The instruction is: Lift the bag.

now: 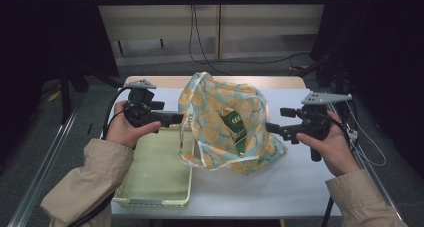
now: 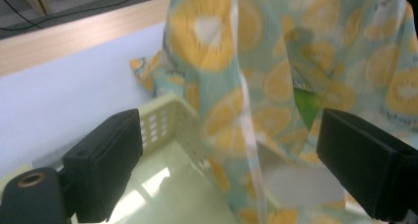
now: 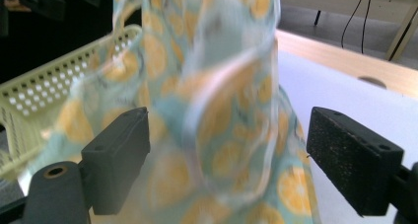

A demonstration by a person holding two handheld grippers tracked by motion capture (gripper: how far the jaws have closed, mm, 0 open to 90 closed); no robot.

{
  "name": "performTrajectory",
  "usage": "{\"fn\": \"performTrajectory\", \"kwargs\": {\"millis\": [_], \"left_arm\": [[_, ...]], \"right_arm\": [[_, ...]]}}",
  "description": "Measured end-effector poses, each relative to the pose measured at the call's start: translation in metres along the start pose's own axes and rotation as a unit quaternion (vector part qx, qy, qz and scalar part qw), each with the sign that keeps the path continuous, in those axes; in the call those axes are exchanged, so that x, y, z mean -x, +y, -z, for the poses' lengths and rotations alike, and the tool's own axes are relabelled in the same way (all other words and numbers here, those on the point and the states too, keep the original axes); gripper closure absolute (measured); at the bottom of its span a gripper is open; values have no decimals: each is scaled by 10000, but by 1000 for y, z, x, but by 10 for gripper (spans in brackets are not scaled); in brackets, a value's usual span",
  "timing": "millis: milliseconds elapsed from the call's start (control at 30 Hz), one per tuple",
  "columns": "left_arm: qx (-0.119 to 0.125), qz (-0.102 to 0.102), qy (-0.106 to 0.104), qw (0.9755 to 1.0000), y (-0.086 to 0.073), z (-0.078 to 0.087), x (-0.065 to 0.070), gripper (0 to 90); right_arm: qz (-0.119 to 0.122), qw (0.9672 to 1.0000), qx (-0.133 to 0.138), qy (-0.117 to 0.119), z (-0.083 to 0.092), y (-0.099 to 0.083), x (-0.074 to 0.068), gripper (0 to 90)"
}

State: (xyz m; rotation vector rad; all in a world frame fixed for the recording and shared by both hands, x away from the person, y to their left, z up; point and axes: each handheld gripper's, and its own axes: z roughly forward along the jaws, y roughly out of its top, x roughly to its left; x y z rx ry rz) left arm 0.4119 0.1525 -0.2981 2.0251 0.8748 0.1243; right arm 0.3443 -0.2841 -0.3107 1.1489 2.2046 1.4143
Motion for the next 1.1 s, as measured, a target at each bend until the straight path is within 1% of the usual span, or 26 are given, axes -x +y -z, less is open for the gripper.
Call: {"fn": "performTrajectory", "kwargs": {"millis": [67, 133, 167, 200, 267, 333, 367, 400, 433, 467, 567, 633, 767, 800, 867, 900, 967, 1033, 1100], "left_arm": [[-18, -105, -55, 9999, -11, 1, 0, 90], [-19, -269, -99, 9996, -23, 2, 1, 81], [14, -316, -113, 9994, -29, 3, 1, 78], [58, -333, -119, 9994, -34, 3, 1, 73], [4, -337, -140, 9993, -45, 3, 1, 69], [-46, -357, -159, 9992, -56, 2, 1, 64], [-34, -380, -134, 9992, -62, 2, 1, 64], [-21, -372, -157, 9992, -67, 2, 2, 64], [-38, -366, -212, 9991, -71, 2, 2, 64], [0, -342, -207, 9992, -75, 2, 3, 67], [-15, -341, -208, 9992, -83, 1, 5, 67], [-47, -398, -226, 9989, -86, 2, 7, 68], [-29, -418, -169, 9990, -93, 3, 10, 70], [-49, -415, -171, 9990, -95, 4, 10, 70], [-76, -400, -104, 9991, -98, 3, 10, 72], [-49, -370, -110, 9992, -100, 3, 10, 72], [-70, -386, -40, 9992, -102, 3, 10, 73], [-126, -432, -15, 9990, -103, 4, 9, 75], [-82, -393, -41, 9992, -105, 5, 8, 76]], "right_arm": [[-34, 10000, -42, -42, 0, -14, 2, 170], [20, 9999, -95, -127, -1, -27, 1, 170], [45, 9998, -122, -154, -2, -33, 1, 169], [57, 9998, -131, -131, -3, -40, 0, 169], [26, 9998, -162, -99, -5, -52, -1, 168], [51, 9996, -241, -124, -7, -63, -3, 168], [91, 9995, -275, -156, -8, -69, -3, 169], [87, 9994, -283, -159, -9, -74, -4, 168], [8, 9996, -269, -119, -9, -79, -4, 168], [-26, 9996, -261, -100, -10, -84, -4, 169], [-24, 9994, -320, -141, -11, -96, -4, 169], [8, 9993, -349, -143, -12, -102, -6, 169], [27, 9993, -355, -130, -12, -116, -9, 165], [10, 9994, -339, -119, -11, -119, -10, 164], [-38, 9994, -321, -108, -10, -125, -10, 164], [-34, 9993, -342, -126, -10, -127, -9, 163], [-17, 9991, -395, -181, -9, -130, -8, 158], [-58, 9993, -335, -176, -8, -131, -8, 157], [-40, 9993, -316, -207, -8, -132, -9, 152]]}}
